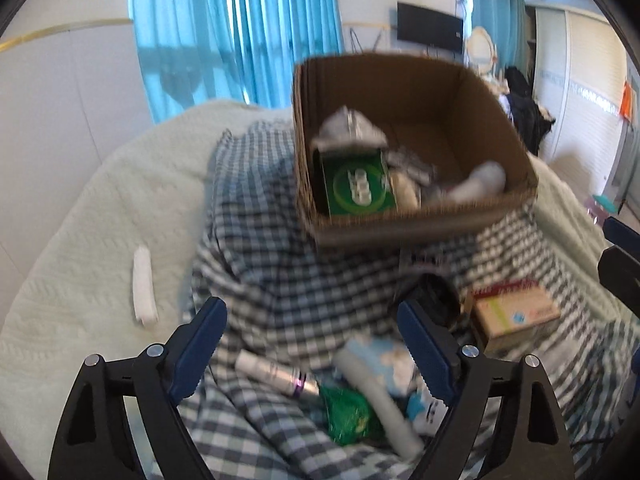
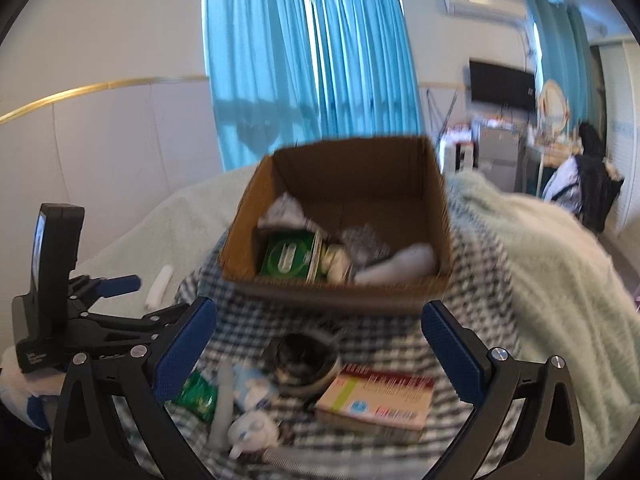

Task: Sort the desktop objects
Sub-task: 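Move both tools back toward the remaining items on the checked cloth, then grasp the green packet with the left tool while the right grasps the white plush toy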

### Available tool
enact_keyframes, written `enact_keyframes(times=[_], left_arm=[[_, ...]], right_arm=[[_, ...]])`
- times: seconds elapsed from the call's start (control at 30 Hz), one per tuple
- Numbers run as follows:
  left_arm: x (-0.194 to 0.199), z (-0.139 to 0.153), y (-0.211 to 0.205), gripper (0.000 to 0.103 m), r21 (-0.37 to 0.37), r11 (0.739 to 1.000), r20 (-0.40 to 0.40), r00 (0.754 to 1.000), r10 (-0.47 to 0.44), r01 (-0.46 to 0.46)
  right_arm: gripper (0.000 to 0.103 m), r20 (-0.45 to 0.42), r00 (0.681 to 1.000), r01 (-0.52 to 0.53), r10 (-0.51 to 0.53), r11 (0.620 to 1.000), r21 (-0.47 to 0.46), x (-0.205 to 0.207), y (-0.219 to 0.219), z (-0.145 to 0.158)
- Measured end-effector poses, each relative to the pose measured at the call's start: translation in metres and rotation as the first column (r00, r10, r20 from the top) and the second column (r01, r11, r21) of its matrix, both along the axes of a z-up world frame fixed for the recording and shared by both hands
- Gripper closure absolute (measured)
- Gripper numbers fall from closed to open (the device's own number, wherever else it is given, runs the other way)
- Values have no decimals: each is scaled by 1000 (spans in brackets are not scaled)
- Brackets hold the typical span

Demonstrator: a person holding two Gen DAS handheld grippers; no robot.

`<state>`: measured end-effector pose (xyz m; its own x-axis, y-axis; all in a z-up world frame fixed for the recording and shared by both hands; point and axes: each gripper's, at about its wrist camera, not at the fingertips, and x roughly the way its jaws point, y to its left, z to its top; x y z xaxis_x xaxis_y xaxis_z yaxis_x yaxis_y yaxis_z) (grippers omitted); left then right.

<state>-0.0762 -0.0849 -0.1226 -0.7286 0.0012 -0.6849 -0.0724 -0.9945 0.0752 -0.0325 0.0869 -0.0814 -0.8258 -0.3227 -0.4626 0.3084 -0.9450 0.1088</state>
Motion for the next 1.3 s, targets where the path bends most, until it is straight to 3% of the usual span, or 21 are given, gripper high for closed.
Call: enact_keyframes(times=[0.13, 0.27, 0.43, 0.63, 0.77, 0.83, 0.9, 0.93, 1.0, 1.13, 1.3], left_arm=[[3, -15, -1, 17, 11, 1000, 61, 998, -15, 14], [-2, -33, 0, 33, 9, 1000, 159, 987, -31, 30], [-7, -54, 2, 42, 0, 999, 251, 967, -44, 45], [-9, -70, 2, 43, 21, 998, 348, 935, -67, 64], [-16, -90, 3, 43, 34, 997, 441, 894, -82, 75], [-17, -93, 4, 45, 39, 996, 453, 887, -88, 79], [-17, -95, 4, 58, 56, 995, 460, 882, -102, 85], [-17, -96, 4, 69, 68, 993, 465, 878, -113, 91], [-15, -96, 5, 71, 72, 992, 461, 879, -123, 101], [-8, -90, 9, 74, 61, 991, 426, 895, -133, 118], [-2, -74, 5, 77, 43, 992, 354, 926, -128, 120]], right_arm=[[5, 77, 996, -40, 39, 999, 18, 1, -11, -20], [8, 137, 987, -90, 82, 995, 51, 3, -26, -34], [15, 233, 962, -163, 141, 983, 79, 2, -41, -55], [19, 349, 915, -251, 200, 962, 106, -3, -60, -83], [20, 412, 885, -291, 218, 949, 122, -8, -69, -100], [22, 442, 871, -301, 216, 945, 131, -12, -73, -110], [31, 464, 858, -313, 221, 941, 130, -15, -75, -116], [36, 479, 848, -323, 228, 938, 125, -16, -77, -119], [62, 497, 835, -334, 234, 934, 122, -19, -79, -124], [62, 492, 834, -347, 249, 930, 117, -18, -80, -124], [62, 460, 857, -316, 232, 942, 114, -15, -74, -115]])
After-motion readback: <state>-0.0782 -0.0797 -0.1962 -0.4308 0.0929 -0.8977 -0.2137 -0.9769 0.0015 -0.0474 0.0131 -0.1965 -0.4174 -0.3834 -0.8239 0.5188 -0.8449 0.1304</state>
